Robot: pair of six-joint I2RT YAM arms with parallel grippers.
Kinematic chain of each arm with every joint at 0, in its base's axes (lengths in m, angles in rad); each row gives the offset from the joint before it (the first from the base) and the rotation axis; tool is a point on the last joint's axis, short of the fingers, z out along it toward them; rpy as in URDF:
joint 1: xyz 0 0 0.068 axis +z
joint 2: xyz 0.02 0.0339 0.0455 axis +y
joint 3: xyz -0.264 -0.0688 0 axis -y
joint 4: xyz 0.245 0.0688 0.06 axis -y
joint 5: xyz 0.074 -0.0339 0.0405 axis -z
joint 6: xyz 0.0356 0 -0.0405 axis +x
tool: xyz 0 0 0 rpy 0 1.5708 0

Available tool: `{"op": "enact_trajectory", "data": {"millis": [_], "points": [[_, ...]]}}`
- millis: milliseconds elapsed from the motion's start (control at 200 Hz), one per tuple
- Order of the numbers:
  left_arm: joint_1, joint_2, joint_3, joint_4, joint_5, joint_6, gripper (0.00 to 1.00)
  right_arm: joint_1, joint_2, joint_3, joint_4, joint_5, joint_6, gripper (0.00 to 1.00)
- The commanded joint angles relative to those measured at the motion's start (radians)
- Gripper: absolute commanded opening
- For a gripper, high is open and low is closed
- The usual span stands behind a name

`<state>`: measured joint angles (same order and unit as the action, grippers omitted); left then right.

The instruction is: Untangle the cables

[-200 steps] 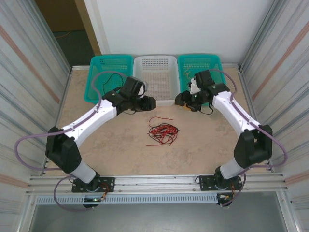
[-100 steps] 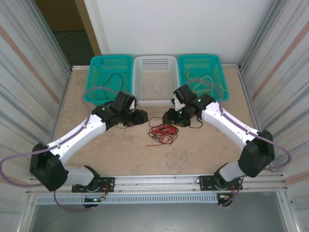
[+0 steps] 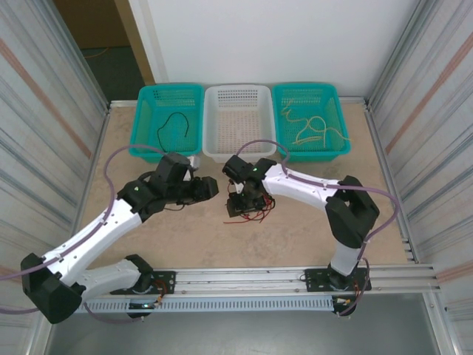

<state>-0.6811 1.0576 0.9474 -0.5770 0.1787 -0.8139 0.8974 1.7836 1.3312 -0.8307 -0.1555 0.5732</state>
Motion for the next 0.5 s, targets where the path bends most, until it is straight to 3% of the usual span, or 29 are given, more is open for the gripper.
{"op": "enact_trajectory", "data": {"millis": [0, 180, 291, 376, 496], "points": [[0.008, -0.007, -0.035, -0.008, -0.022, -0.011, 0.48, -0.007, 0.025, 0.037, -0.022, 0.037, -0.043, 0.51], [0.053, 0.050, -0.041, 0.054, 0.042, -0.006, 0.47, -0.014, 0.092, 0.049, -0.026, 0.065, -0.081, 0.49], [0.061, 0.064, -0.024, 0.064, 0.039, 0.012, 0.46, -0.017, 0.122, 0.052, -0.017, 0.036, -0.106, 0.41], [0.069, 0.061, -0.029, 0.074, 0.037, 0.016, 0.47, -0.017, 0.133, 0.057, -0.016, 0.014, -0.117, 0.25], [0.075, 0.062, -0.043, 0.095, 0.039, 0.015, 0.47, -0.017, 0.103, 0.061, -0.016, -0.005, -0.130, 0.16]]}}
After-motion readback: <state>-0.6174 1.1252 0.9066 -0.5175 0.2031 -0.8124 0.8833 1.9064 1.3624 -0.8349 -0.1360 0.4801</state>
